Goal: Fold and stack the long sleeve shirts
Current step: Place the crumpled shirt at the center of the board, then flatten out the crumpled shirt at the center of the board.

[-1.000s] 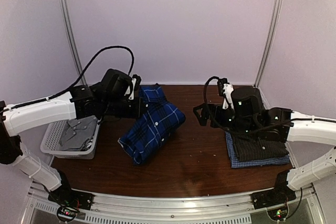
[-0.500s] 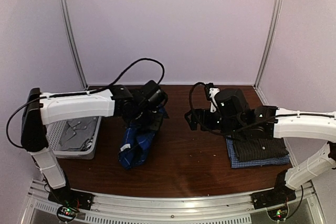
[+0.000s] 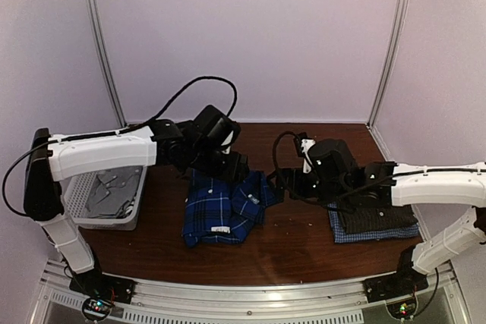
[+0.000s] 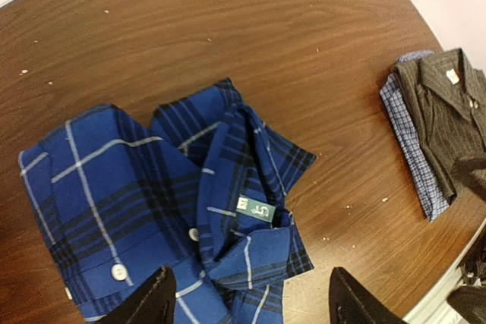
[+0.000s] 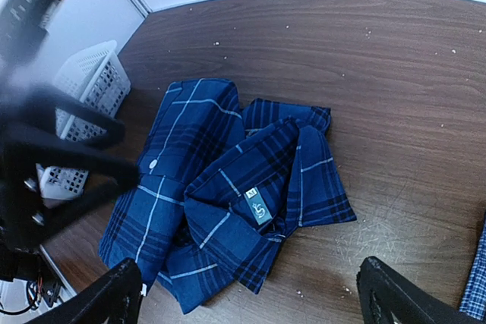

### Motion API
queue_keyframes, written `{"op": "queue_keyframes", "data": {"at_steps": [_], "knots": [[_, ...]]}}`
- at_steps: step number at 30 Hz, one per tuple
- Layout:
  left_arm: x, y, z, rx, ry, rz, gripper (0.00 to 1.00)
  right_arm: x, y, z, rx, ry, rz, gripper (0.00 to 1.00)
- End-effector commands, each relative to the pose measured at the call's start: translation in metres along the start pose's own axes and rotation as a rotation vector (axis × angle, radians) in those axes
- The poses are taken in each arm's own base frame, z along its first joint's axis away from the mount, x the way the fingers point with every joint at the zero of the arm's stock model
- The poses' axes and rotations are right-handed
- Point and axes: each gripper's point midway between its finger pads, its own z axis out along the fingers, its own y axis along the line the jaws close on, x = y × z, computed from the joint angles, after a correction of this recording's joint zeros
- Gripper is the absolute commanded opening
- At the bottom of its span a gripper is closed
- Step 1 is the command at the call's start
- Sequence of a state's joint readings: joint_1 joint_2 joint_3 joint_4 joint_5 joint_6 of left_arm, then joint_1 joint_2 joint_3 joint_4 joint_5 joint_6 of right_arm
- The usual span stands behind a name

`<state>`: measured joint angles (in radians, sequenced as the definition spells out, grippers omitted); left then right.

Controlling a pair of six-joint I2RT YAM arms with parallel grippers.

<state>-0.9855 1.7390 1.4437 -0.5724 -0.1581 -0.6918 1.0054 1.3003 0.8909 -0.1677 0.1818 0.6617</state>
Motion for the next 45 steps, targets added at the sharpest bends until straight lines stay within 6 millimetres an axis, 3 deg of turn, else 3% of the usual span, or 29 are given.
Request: {"op": "queue_keyframes", "data": {"at_steps": [1,5,14,21,25,28,31,33,35,36,40,45], "knots": [[-0.005,0.036,-0.009,-0.022,-0.030,-0.067,0.71,0.024,0.013,0.017,-0.041,0.051,0.021,1.00],[0.013,0.058,-0.003,-0.039,0.022,-0.060,0.71,0.052,0.028,0.031,-0.041,0.101,0.001,1.00],[0.046,0.065,0.028,-0.055,0.152,0.025,0.86,0.119,0.066,0.061,-0.006,0.191,-0.106,0.99],[0.064,0.087,0.042,-0.165,0.203,0.068,0.86,0.145,0.071,0.083,0.098,0.213,-0.186,0.98],[0.068,0.098,0.044,-0.194,0.212,0.064,0.78,0.146,0.063,0.091,0.155,0.201,-0.204,0.95],[0.070,0.107,0.043,-0.219,0.213,0.062,0.60,0.147,0.056,0.093,0.189,0.200,-0.218,0.91],[0.073,0.114,0.042,-0.228,0.219,0.060,0.38,0.145,0.048,0.092,0.209,0.201,-0.222,0.80],[0.074,0.116,0.039,-0.231,0.218,0.058,0.19,0.143,0.041,0.092,0.221,0.200,-0.216,0.64],[0.074,0.116,0.036,-0.226,0.214,0.053,0.08,0.138,0.035,0.091,0.232,0.195,-0.207,0.41],[0.074,0.116,0.034,-0.222,0.212,0.051,0.03,0.134,0.032,0.090,0.237,0.190,-0.203,0.33],[0.072,0.112,0.025,-0.194,0.200,0.045,0.00,0.117,0.015,0.088,0.260,0.172,-0.183,0.13],[0.068,0.101,0.005,-0.120,0.173,-0.002,0.00,0.080,-0.018,0.089,0.291,0.139,-0.132,0.01]]}}
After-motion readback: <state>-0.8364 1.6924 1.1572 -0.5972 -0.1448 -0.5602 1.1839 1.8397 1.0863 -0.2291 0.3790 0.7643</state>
